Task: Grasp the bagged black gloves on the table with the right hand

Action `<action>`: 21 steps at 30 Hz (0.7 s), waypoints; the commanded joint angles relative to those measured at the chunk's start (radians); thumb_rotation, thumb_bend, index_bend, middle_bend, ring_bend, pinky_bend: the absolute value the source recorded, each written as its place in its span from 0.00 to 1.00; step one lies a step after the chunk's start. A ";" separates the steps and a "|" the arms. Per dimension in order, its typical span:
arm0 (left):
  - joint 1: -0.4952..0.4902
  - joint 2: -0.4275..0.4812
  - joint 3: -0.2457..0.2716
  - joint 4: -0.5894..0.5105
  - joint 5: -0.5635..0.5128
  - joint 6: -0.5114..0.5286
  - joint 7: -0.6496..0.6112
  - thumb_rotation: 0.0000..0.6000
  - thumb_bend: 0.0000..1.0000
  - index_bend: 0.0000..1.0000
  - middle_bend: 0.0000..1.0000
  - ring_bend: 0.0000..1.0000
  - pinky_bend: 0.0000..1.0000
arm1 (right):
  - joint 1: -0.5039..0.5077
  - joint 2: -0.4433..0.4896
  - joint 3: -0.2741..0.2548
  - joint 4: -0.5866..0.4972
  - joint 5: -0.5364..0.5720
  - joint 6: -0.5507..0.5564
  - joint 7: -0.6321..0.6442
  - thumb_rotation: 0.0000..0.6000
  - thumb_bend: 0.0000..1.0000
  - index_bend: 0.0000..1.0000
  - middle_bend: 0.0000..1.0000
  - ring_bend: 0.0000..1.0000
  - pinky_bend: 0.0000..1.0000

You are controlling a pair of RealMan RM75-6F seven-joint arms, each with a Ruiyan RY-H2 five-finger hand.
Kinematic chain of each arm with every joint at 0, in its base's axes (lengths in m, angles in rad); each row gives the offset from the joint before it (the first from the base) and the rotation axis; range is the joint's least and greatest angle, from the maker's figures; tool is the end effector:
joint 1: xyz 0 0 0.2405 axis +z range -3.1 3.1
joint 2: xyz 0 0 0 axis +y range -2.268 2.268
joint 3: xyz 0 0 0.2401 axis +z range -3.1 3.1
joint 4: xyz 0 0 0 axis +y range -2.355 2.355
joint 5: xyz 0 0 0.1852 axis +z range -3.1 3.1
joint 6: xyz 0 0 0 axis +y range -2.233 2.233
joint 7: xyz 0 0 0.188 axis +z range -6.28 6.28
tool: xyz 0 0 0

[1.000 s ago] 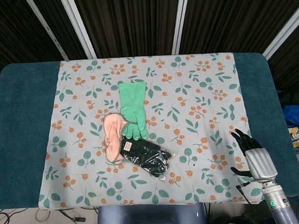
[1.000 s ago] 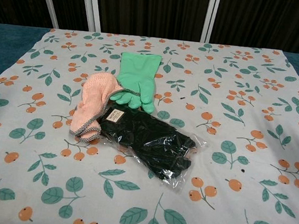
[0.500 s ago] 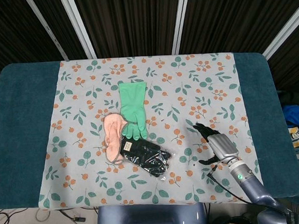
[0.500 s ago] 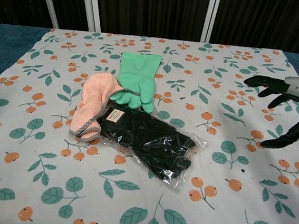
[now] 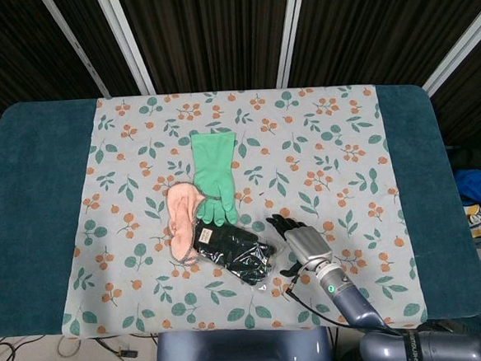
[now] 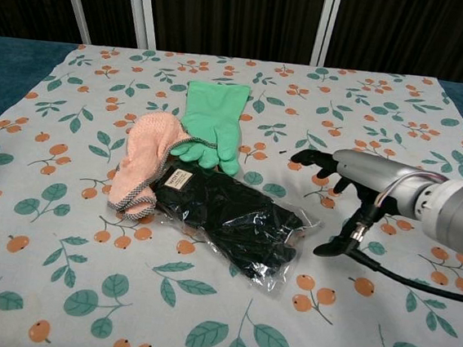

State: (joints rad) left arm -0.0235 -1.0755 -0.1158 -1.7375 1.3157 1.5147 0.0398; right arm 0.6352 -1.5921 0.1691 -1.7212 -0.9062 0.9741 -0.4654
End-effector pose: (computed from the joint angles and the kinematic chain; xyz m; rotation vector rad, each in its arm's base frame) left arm -0.3038 0.2108 0.2043 -1.1389 -0.9786 -0.8582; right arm -0.1280 -0.3074 -0.0427 1.8279 -1.3213 0.8711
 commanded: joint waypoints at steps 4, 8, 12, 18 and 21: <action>-0.003 -0.002 0.000 0.001 -0.005 -0.007 0.002 1.00 0.70 0.20 0.08 0.09 0.03 | 0.044 -0.072 0.011 0.039 0.035 0.022 -0.039 1.00 0.13 0.00 0.08 0.12 0.20; -0.005 -0.001 -0.004 0.002 -0.011 -0.010 0.000 1.00 0.70 0.20 0.08 0.09 0.03 | 0.063 -0.104 0.021 0.044 0.038 0.037 -0.051 1.00 0.13 0.00 0.09 0.12 0.20; -0.006 0.001 -0.005 -0.001 -0.014 -0.014 -0.002 1.00 0.70 0.20 0.08 0.09 0.03 | 0.082 -0.142 0.030 0.056 0.063 0.045 -0.064 1.00 0.13 0.00 0.09 0.12 0.20; -0.007 0.004 -0.007 -0.003 -0.019 -0.018 -0.009 1.00 0.70 0.20 0.08 0.09 0.03 | 0.125 -0.196 0.053 0.073 0.122 0.038 -0.092 1.00 0.13 0.00 0.09 0.12 0.20; -0.010 0.006 -0.010 -0.003 -0.024 -0.022 -0.011 1.00 0.70 0.20 0.08 0.09 0.03 | 0.143 -0.218 0.062 0.080 0.143 0.042 -0.110 1.00 0.13 0.00 0.09 0.12 0.20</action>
State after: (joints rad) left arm -0.0328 -1.0698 -0.1250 -1.7399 1.2927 1.4929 0.0289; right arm 0.7711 -1.8009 0.2256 -1.6459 -0.7713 1.0141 -0.5676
